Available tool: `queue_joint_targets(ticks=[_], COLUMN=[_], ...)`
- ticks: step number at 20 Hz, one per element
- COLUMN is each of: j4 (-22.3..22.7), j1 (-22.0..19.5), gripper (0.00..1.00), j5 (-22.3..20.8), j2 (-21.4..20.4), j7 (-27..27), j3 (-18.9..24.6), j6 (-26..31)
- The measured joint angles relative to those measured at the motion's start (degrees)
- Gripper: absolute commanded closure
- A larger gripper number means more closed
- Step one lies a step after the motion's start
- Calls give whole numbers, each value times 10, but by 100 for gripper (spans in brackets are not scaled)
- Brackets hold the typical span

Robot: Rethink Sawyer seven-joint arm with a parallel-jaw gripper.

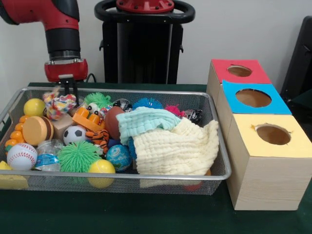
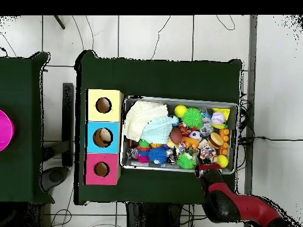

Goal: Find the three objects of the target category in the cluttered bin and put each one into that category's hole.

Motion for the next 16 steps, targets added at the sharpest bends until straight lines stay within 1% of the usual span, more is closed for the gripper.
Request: queue_joint_targets(ticks=[5,9,14,16], j4=[29,53,71,75], j1=[-28,-44,-40,-37], gripper=[100,100,100,100], j5=[0,0,0,0], j2=[18,32,37,37], j7=[0,0,0,0], j3=[45,74,84,84], j6=[-9,-40,-76,-81])
